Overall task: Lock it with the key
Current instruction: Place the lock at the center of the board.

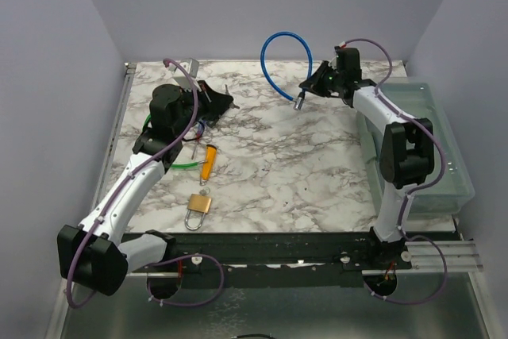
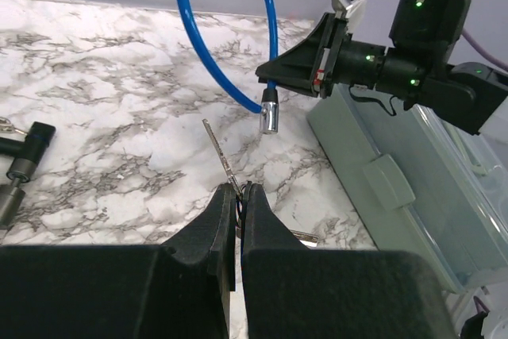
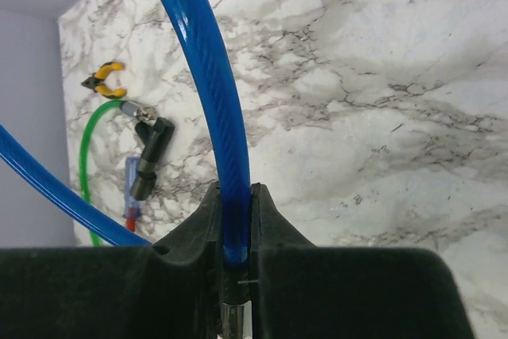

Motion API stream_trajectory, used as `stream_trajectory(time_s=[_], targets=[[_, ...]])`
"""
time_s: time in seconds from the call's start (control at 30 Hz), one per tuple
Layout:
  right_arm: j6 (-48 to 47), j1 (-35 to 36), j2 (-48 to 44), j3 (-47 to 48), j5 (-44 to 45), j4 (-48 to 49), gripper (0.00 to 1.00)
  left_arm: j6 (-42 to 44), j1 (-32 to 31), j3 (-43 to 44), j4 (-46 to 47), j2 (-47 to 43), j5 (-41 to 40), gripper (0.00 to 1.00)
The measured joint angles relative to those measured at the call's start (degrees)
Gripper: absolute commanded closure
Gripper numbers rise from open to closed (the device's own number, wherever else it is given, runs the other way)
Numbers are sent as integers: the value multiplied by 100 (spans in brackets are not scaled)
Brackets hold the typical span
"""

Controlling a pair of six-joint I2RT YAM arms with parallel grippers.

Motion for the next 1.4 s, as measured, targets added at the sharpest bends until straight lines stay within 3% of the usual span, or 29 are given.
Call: stream_trajectory(time_s=[0.57, 0.8, 0.9, 1.0, 1.1, 1.4], targets=[[-1620, 114, 2275, 1886, 380, 50, 99, -4, 339, -138, 76, -142, -13, 100], [-2310, 116, 2833, 2441, 424, 63, 89, -37, 369, -258, 85, -144, -13, 100], [-2531, 118, 2887, 2549, 463, 131, 80, -50, 369, -271, 90, -144, -13, 100], [-2765, 122, 2970, 2787, 520, 238, 61, -66, 369, -271, 103, -131, -11, 100], [-2920, 122, 3032, 3032, 564, 407, 48, -63, 369, -271, 129, -35, -9, 100], [-3211, 122, 2962, 3180, 374, 695, 23, 289, 369, -192, 179, 328, 37, 100]])
